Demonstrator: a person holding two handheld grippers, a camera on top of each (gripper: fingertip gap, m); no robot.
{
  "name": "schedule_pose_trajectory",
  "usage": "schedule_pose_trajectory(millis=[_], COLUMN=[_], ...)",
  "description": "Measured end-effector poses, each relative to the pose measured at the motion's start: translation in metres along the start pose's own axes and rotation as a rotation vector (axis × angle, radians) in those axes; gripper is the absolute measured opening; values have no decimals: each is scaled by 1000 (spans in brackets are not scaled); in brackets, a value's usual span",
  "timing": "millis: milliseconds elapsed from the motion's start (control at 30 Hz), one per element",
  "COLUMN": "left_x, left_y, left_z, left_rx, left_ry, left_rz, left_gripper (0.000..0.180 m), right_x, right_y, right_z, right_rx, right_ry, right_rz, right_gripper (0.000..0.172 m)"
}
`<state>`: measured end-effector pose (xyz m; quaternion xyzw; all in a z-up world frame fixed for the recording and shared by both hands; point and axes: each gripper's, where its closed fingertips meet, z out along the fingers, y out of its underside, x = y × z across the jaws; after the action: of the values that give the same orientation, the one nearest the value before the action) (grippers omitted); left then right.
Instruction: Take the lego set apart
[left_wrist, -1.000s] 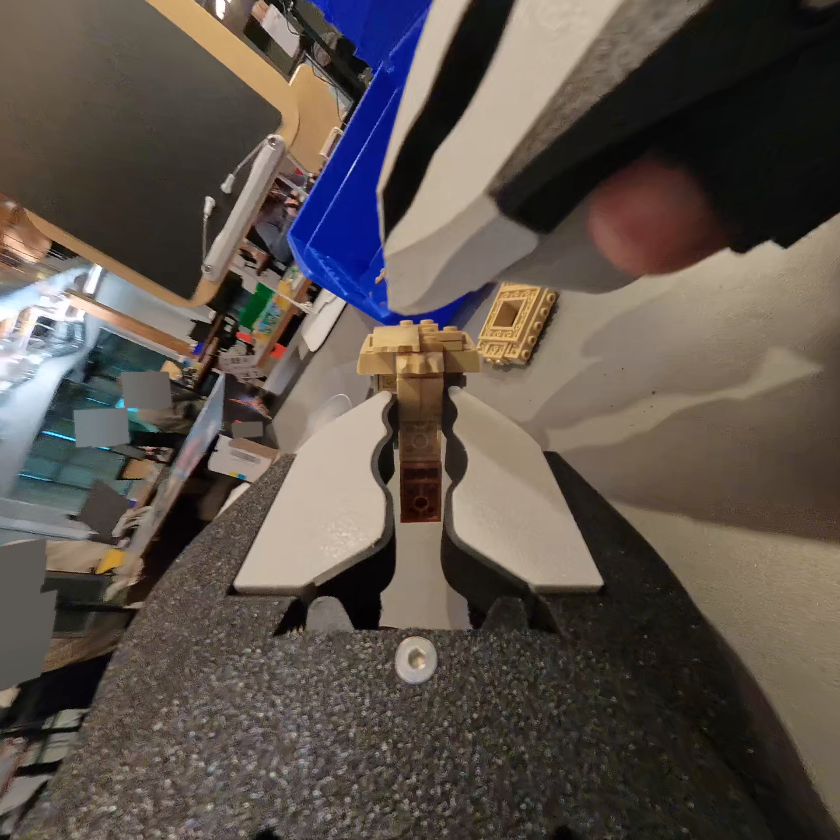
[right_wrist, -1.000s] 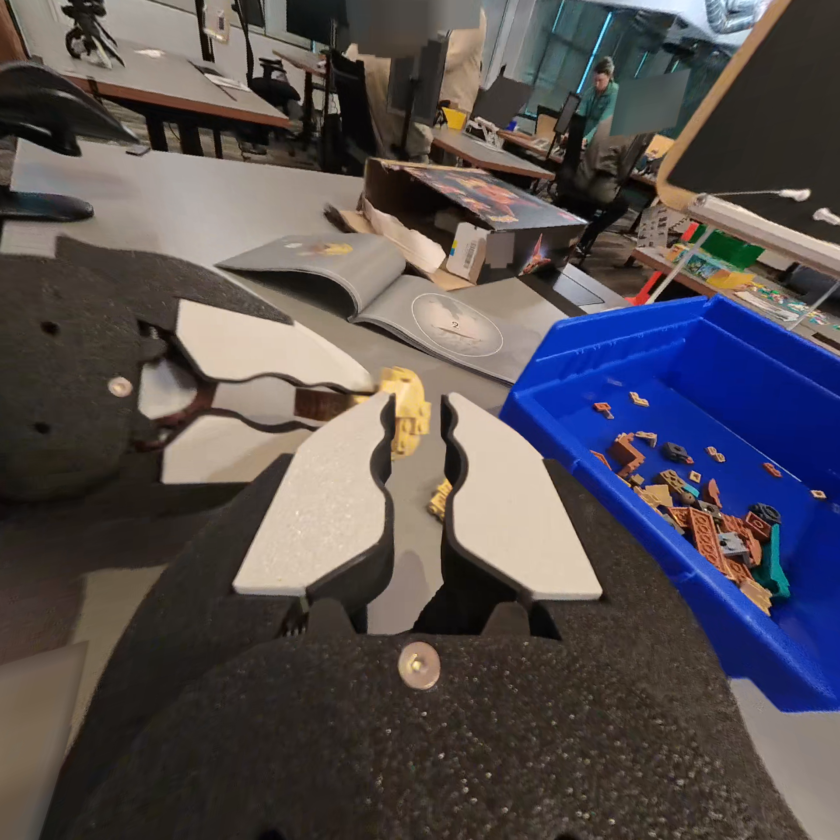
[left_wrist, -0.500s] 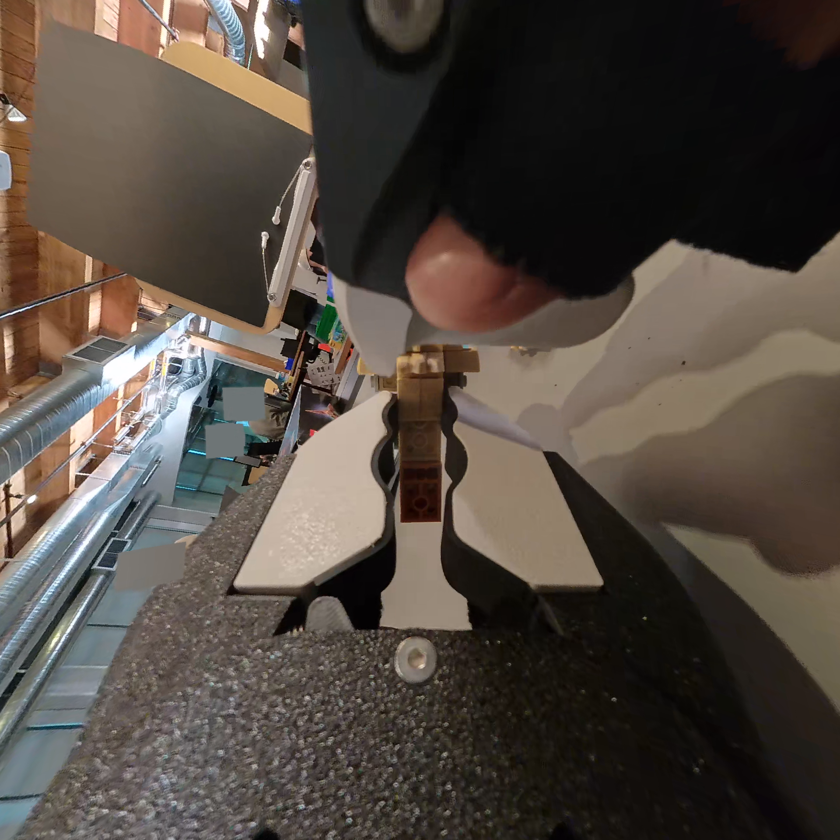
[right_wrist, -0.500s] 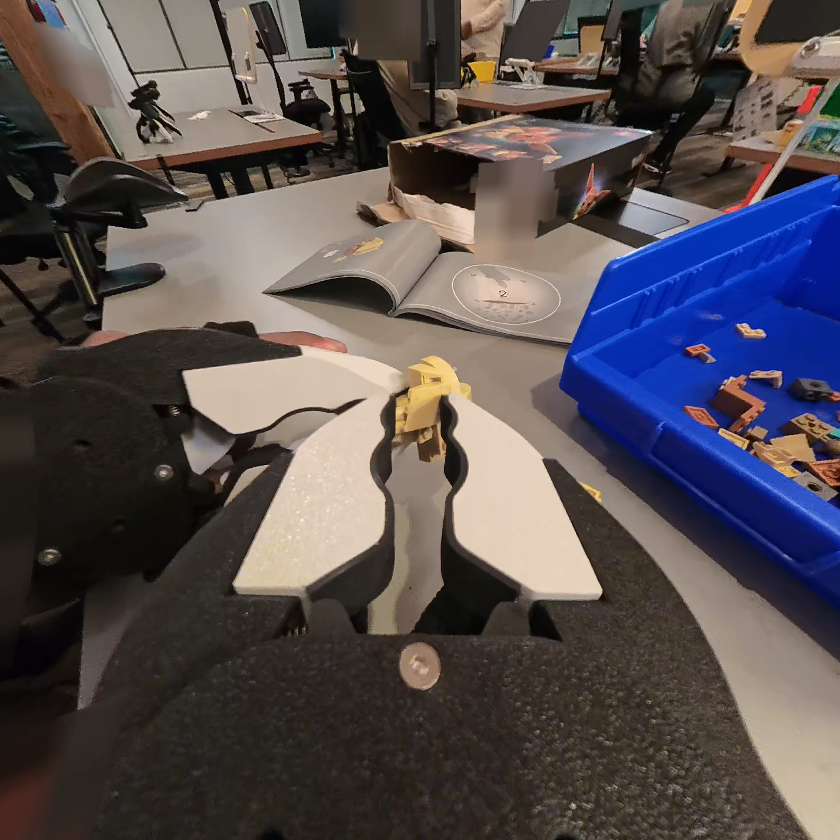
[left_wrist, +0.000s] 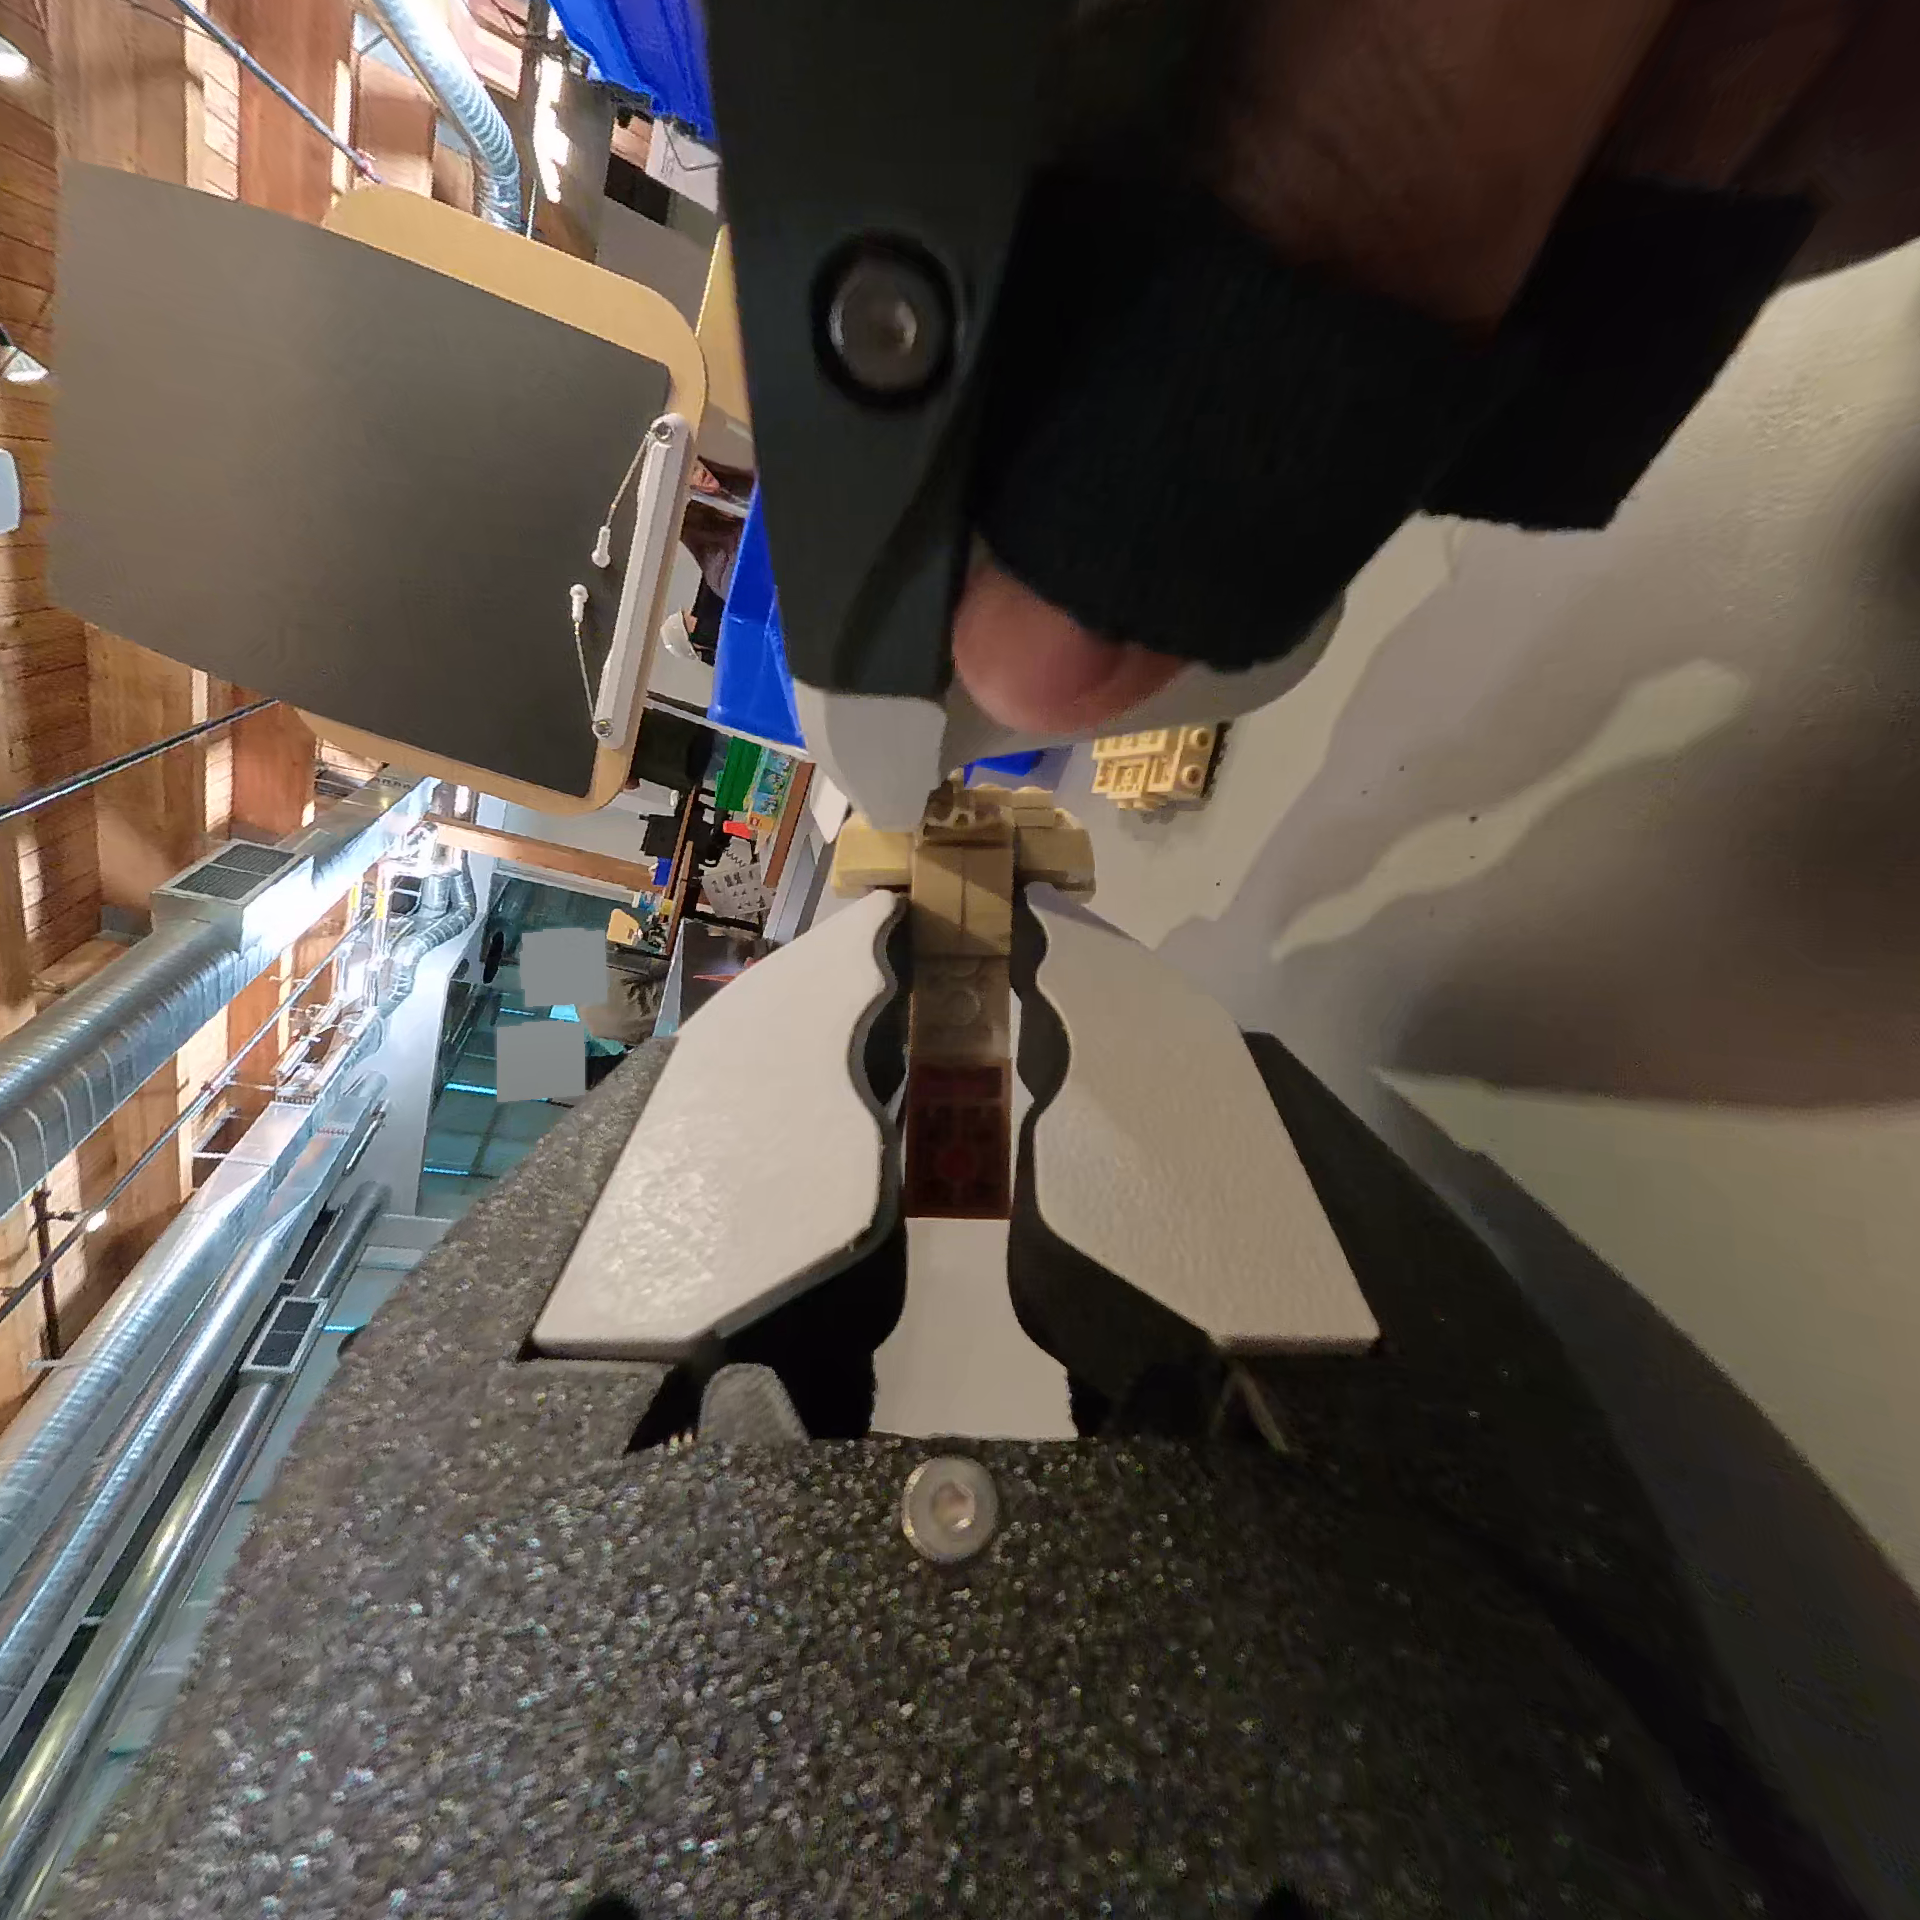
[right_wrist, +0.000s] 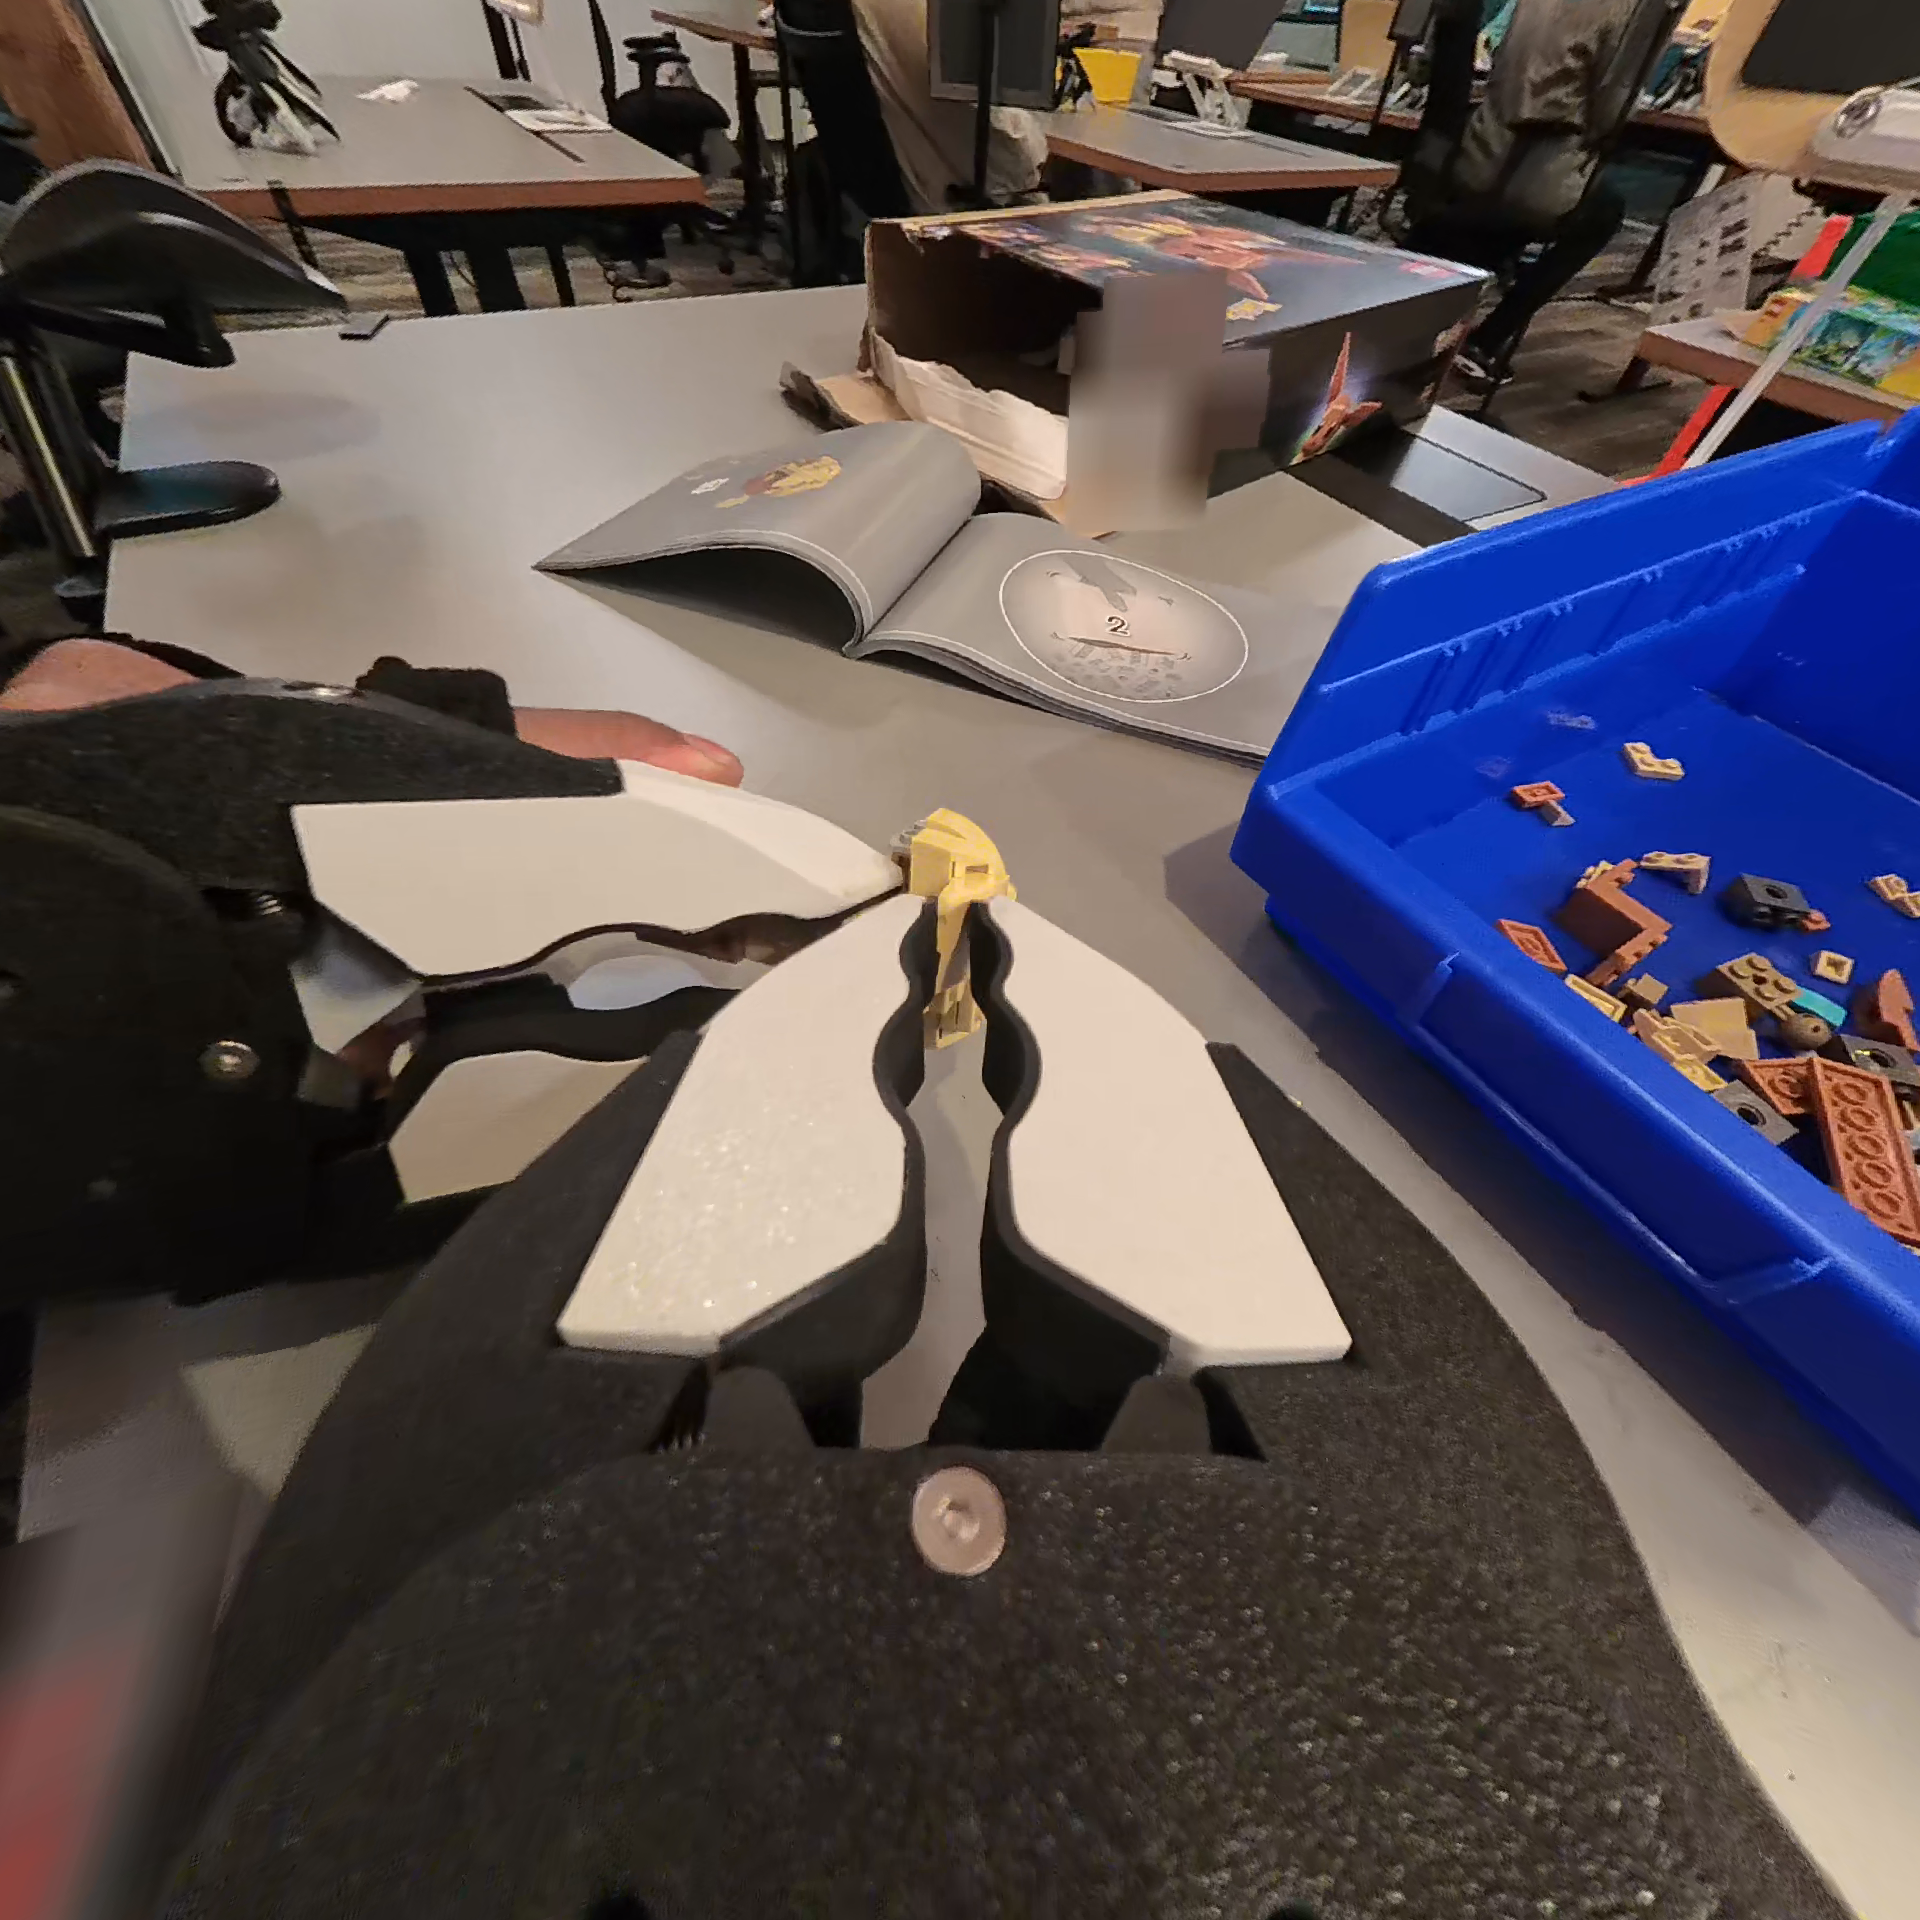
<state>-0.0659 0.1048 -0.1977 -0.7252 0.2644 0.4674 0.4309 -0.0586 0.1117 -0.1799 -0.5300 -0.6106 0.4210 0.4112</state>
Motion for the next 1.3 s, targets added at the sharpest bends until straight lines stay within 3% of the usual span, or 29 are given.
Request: schedule_pose_trajectory(millis=[400, 533, 633, 833, 1033, 1300], left_x=[15, 12, 12, 14, 16, 15], left_y=[1, 15, 11, 3, -2, -11], left_z=[3, 4, 4, 3, 1, -3], left_rx=[-1, -51, -28, -1, 21, 71], left_ry=[96, 105, 110, 92, 85, 57], left_rz=[-4, -41, -61, 19, 62, 113], left_gripper=[18, 17, 17, 17, 17, 17], right_x=[3, 47, 54, 5, 0, 0], right_y=[15, 17, 9, 7, 17, 20], right_z=[-1, -13, -21, -9, -3, -5], right_rx=[-82, -92, -10, -28, -85, -104], right_ry=[-47, 129, 36, -145, -162, -210], right_rz=[-36, -58, 95, 76, 133, 215], right_gripper=[1, 0, 0, 3, 19, 14])
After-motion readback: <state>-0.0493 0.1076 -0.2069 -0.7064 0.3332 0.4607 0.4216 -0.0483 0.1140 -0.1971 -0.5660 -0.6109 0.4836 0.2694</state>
